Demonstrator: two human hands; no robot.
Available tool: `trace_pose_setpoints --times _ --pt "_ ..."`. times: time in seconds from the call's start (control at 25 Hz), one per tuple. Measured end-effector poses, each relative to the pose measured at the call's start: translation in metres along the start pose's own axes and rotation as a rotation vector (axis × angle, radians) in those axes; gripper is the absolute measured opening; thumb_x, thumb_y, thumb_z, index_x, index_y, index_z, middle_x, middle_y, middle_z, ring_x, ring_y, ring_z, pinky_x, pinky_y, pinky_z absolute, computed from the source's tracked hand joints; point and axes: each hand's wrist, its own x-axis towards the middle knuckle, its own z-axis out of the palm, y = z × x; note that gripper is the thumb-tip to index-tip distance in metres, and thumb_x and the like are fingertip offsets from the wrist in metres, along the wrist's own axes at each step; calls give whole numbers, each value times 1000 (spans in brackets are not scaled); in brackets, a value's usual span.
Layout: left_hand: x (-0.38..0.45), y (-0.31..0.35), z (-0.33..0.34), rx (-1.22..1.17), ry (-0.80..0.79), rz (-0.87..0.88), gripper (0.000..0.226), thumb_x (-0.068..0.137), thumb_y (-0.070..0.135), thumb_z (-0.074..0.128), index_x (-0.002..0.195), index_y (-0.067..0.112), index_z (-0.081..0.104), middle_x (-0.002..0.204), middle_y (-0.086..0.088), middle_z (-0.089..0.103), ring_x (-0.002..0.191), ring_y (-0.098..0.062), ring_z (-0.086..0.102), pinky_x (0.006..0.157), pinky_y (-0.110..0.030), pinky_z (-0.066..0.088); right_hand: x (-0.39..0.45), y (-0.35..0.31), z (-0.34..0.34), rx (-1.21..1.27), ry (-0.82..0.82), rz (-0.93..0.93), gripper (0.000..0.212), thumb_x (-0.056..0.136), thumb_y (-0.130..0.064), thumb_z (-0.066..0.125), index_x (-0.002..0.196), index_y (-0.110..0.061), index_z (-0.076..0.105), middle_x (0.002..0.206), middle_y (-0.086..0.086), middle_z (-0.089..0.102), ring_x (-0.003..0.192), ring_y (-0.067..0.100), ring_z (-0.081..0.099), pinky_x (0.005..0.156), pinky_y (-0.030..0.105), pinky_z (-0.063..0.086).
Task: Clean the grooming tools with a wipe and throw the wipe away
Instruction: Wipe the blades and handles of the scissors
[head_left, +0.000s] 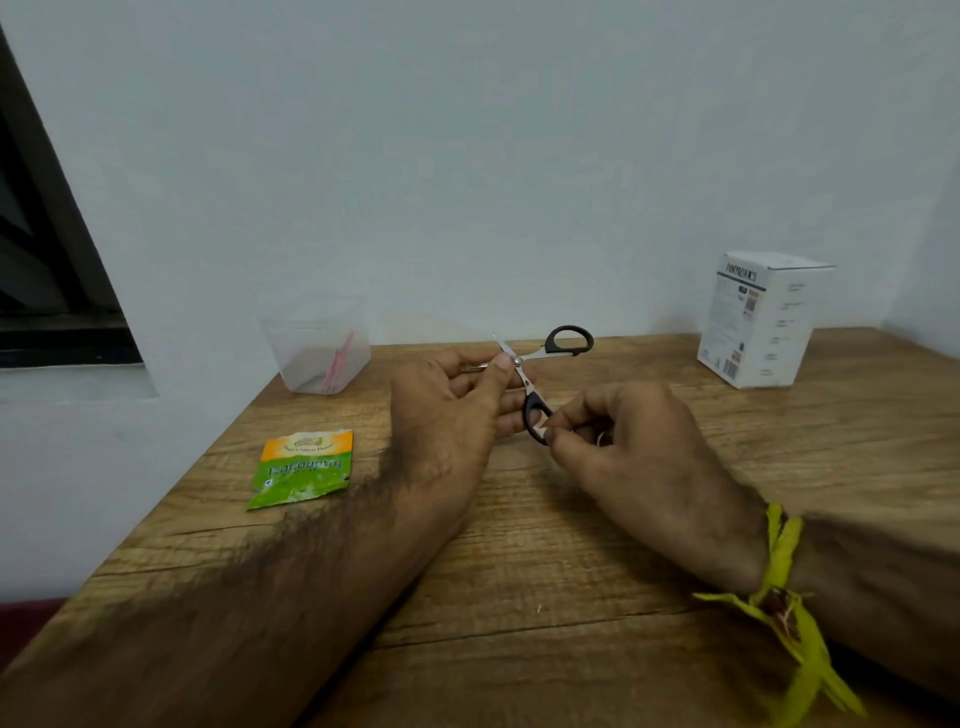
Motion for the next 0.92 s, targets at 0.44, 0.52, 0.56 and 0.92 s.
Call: trace_pose_setpoints --times 0.44,0.52,0.56,0.92 --pt "-7 -3 6 42 -4 94 4 95 2 65 96 1 68 77 -9 78 67 -18 76 56 -23 58 -8 -19 5 463 123 296 18 83 -11 76 66 -16 77 68 -5 74 58 -7 63 44 5 42" --pt "-8 -2 6 55 -7 96 4 95 3 65 96 2 69 78 -8 78 68 -18 77 56 -22 58 -8 -20 5 522 127 333 14 83 -11 77 69 -13 78 67 -9 73 55 -16 58 44 0 37" --pt "-8 -2 6 57 -10 93 4 95 3 65 96 2 69 78 -8 78 68 -18 77 56 -22 58 -8 -20 5 536 124 339 13 83 -10 76 70 -12 78 66 -10 72 54 -18 57 43 0 36" --pt "-8 0 6 41 -17 29 8 97 8 63 98 1 67 80 -9 78 72 -22 78 56 -27 59 -3 -14 -1 315 -96 199 13 86 -17 76 73 -15 79 70 -4 75 59 -3 63 49 7 45"
